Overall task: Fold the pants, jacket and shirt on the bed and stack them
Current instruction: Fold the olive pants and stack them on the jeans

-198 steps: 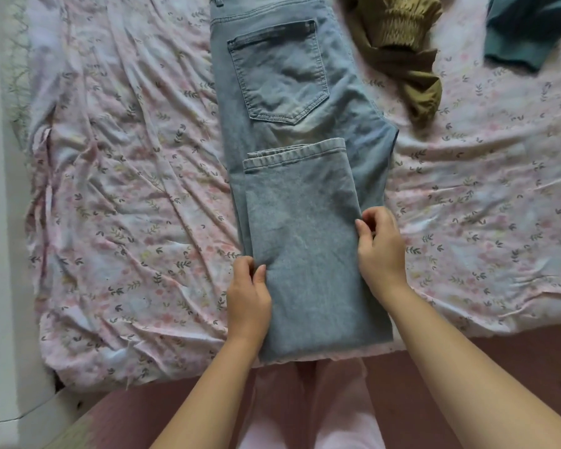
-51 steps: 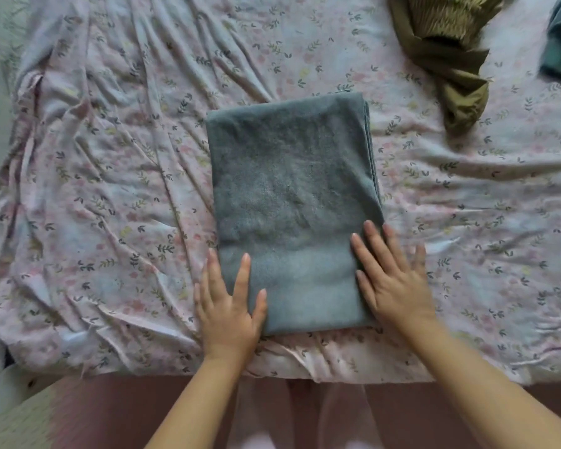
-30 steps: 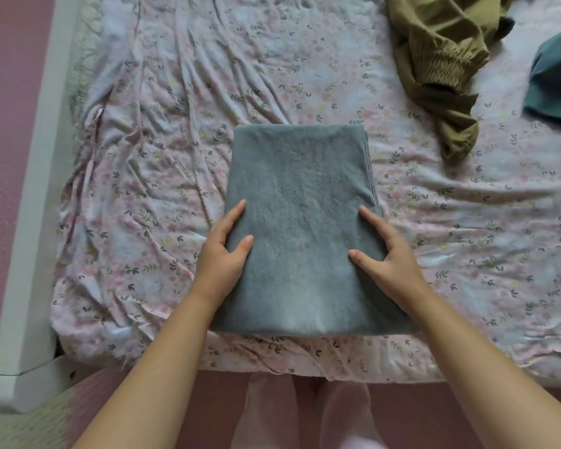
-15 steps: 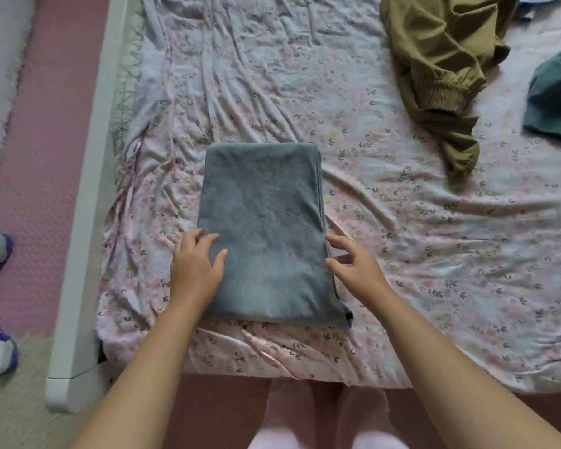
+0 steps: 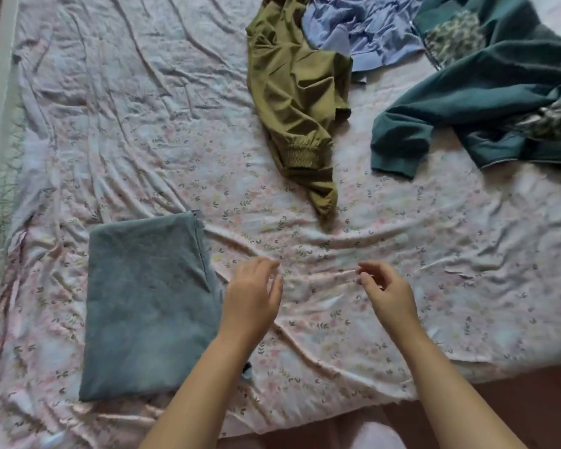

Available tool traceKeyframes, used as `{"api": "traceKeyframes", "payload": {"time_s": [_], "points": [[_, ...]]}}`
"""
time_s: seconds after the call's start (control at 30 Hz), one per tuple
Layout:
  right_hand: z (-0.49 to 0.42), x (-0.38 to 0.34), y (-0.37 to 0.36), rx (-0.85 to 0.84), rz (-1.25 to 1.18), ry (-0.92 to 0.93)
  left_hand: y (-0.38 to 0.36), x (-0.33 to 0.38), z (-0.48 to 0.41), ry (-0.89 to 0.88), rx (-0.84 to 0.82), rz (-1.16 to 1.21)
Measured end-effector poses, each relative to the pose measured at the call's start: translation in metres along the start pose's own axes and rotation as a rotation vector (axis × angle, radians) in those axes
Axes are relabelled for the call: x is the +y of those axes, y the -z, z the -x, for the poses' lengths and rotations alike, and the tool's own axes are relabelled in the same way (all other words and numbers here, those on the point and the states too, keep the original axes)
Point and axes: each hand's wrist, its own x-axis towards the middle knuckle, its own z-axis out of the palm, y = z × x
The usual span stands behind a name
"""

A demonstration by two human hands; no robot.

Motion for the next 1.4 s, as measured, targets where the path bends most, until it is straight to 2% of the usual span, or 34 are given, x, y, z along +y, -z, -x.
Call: {"api": "traceKeyframes", "payload": {"time_s": [0.1,0.23,0.4,0.5,0.63,0.77,0.9,1.0,1.2,1.3,1.4], "points": [[-0.040,0.006,0.049,0.061,-0.019,-0.002,-0.035,0.037,-0.037,0.007,0.009,0.036],[-0.102,0.004,0.086,0.031,0.028,0.047,-0.073,0.062,-0.093,0.066,0.068,0.053],[-0.167,-0.015,0.067,-0.069,0.037,0.134,-0.081,0.050,-0.174,0.190,0.178,-0.010],[-0.192,-0.022,0.044,-0.105,0.013,0.172,-0.080,0.042,-0.214,0.256,0.141,-0.060],[-0.204,-0.016,0.022,-0.126,-0.034,0.177,-0.086,0.029,-0.245,0.241,0.059,-0.244],[-0.201,-0.009,0.017,-0.126,-0.041,0.187,-0.081,0.016,-0.262,0.110,0.162,-0.226],[-0.188,-0.017,0.020,-0.128,-0.014,0.225,-0.059,0.031,-0.249,-0.098,0.191,-0.114],[-0.171,-0.035,0.021,-0.092,0.013,0.293,-0.033,0.061,-0.216,-0.221,0.277,0.016],[-0.100,-0.095,0.030,0.029,-0.041,0.488,0.034,0.132,-0.146,-0.309,0.284,0.271],[-0.058,-0.131,0.045,0.108,-0.128,0.529,0.080,0.169,-0.118,-0.314,0.275,0.388],[-0.017,-0.167,0.061,0.158,-0.205,0.547,0.127,0.207,-0.095,-0.363,0.273,0.406]]}}
